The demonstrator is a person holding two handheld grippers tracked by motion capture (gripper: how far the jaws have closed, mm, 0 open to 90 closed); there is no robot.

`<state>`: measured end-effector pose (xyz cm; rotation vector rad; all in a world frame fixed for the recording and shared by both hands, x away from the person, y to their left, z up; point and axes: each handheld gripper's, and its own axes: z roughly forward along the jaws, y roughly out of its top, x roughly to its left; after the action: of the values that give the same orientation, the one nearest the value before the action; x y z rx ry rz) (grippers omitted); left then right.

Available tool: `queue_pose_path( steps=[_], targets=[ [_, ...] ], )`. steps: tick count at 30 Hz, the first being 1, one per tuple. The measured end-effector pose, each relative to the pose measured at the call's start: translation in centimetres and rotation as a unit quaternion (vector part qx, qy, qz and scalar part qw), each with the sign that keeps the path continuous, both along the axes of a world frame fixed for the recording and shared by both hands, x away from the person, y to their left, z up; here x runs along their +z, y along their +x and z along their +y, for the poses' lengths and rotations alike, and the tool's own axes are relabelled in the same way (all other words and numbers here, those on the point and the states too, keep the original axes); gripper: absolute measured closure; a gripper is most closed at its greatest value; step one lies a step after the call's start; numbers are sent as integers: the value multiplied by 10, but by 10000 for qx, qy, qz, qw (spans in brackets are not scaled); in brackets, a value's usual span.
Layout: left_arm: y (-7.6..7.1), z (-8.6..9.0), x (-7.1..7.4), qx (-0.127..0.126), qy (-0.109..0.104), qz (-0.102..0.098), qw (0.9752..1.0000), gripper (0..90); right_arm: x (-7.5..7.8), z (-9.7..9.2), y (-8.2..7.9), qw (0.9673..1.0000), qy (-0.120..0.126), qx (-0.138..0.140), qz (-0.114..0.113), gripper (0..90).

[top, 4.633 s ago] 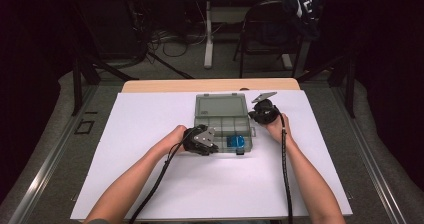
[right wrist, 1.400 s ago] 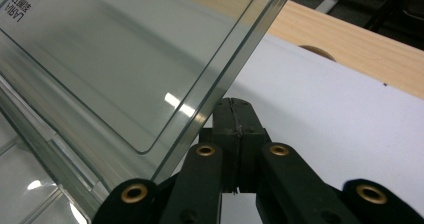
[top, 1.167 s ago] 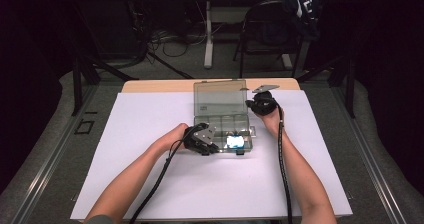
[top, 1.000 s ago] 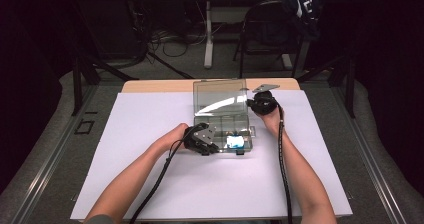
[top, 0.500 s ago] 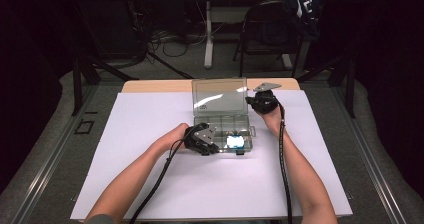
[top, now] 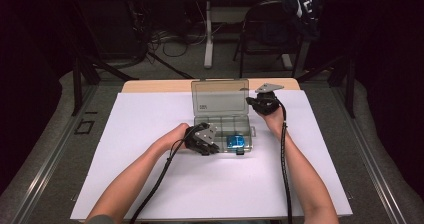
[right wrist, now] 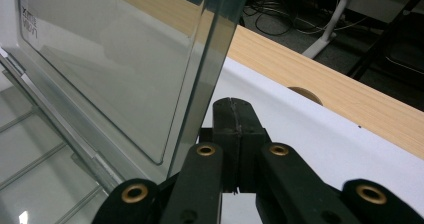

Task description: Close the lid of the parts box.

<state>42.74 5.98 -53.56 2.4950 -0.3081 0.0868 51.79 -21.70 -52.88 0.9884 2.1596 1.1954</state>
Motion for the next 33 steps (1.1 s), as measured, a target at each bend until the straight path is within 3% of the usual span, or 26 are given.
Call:
queue_pose_path(
  steps=[27,33],
  targets=[
    [-2,-1,2,40,71,-82,9999,825,0,-5,-12,9997,120,172,-110,900],
    [-1,1,3,5,-116,31,9999,665,0,-5,-12,9997,124,191,-87,900]
  ],
)
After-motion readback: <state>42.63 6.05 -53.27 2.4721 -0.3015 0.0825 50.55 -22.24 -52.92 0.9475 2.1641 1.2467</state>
